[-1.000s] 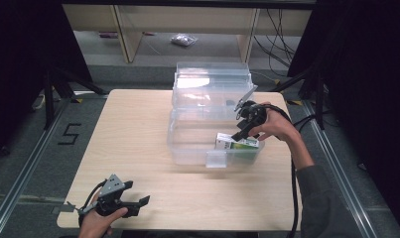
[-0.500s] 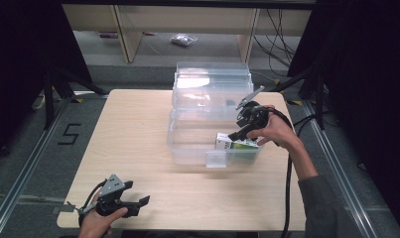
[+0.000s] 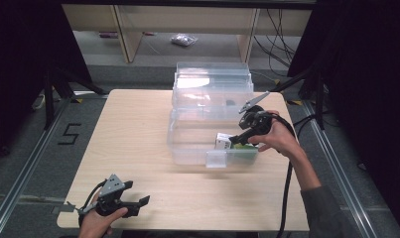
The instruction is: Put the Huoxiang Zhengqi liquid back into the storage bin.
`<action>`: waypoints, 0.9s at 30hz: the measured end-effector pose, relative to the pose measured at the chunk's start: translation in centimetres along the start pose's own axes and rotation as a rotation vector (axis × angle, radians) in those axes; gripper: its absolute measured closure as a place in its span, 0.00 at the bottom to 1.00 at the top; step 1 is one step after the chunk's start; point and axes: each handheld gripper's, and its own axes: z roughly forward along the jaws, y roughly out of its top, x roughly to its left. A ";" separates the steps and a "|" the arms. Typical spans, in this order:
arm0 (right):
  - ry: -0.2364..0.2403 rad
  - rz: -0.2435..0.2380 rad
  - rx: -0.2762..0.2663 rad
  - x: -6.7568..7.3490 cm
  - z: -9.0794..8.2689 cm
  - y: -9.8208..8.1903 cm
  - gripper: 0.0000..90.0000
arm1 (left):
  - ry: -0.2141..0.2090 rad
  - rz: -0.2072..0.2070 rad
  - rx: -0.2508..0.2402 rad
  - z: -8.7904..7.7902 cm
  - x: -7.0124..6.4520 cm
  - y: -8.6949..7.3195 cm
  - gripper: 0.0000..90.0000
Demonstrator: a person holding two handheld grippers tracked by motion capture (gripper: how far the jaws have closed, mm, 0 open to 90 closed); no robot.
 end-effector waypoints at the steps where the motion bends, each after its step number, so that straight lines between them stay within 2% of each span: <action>1: -0.018 -0.011 -0.013 0.0 -0.1 -0.1 0.32 | 0.000 0.000 0.000 0.0 0.0 0.0 0.17; 2: -0.021 -0.035 -0.027 -0.1 0.0 -0.2 0.33 | 0.000 0.000 0.000 0.0 0.0 0.0 0.17; 3: -0.020 -0.013 -0.027 0.1 -0.1 -0.3 0.33 | 0.000 0.000 0.001 0.0 0.0 0.0 0.17; 6: -0.027 0.009 -0.043 0.3 -0.2 -0.8 0.32 | 0.004 -0.004 -0.001 0.0 0.0 0.0 0.17; 7: -0.027 0.041 -0.036 0.5 -0.2 -1.0 0.32 | 0.004 -0.004 0.000 0.0 0.0 0.0 0.17; 8: -0.031 0.020 -0.056 0.4 -0.2 -1.1 0.31 | 0.003 -0.002 0.002 0.0 0.0 0.0 0.17; 9: -0.029 0.023 -0.057 0.5 -0.2 -1.3 0.31 | 0.001 -0.002 0.001 0.0 0.0 0.0 0.17; 10: -0.022 0.033 -0.068 0.7 -0.1 -1.5 0.31 | 0.001 -0.002 0.001 0.0 0.0 0.0 0.17; 11: -0.027 0.062 -0.054 1.1 -0.1 -1.6 0.30 | 0.001 -0.001 0.001 0.0 0.0 0.0 0.17; 12: -0.032 0.028 -0.061 1.0 -0.1 -1.7 0.31 | 0.006 0.000 0.004 0.0 0.0 0.0 0.17; 13: -0.025 0.049 -0.054 1.3 -0.1 -1.8 0.31 | 0.005 -0.002 0.003 0.0 0.0 0.0 0.17; 15: -0.032 0.030 -0.075 1.5 0.1 -2.0 0.31 | 0.002 -0.001 0.001 0.0 0.0 0.0 0.17; 16: -0.026 0.054 -0.053 1.8 0.0 -2.1 0.31 | 0.002 -0.001 0.000 0.0 0.0 0.0 0.17; 18: -0.029 0.053 -0.078 2.2 0.2 -2.3 0.30 | 0.002 -0.002 0.001 0.0 0.0 0.0 0.17; 19: -0.030 0.030 -0.077 2.2 0.3 -2.3 0.29 | 0.003 -0.002 0.001 0.0 0.0 0.0 0.17; 21: -0.031 0.079 -0.084 2.8 0.3 -2.5 0.29 | 0.002 -0.002 0.000 0.0 0.0 0.0 0.17; 22: -0.036 0.021 -0.097 2.7 0.5 -2.8 0.28 | 0.002 -0.001 0.000 0.0 0.0 0.0 0.17; 24: -0.039 0.090 -0.081 3.3 0.2 -2.7 0.28 | 0.001 0.000 -0.001 0.0 0.0 0.0 0.17; 25: -0.027 0.063 -0.091 3.3 0.2 -2.8 0.27 | 0.000 -0.001 -0.004 0.0 0.0 0.0 0.17; 26: -0.036 0.026 -0.117 3.2 0.5 -3.1 0.27 | 0.000 -0.001 -0.002 0.0 0.0 0.0 0.17; 27: -0.034 0.065 -0.114 3.6 0.3 -3.1 0.26 | 0.001 -0.001 -0.001 0.0 0.0 0.0 0.17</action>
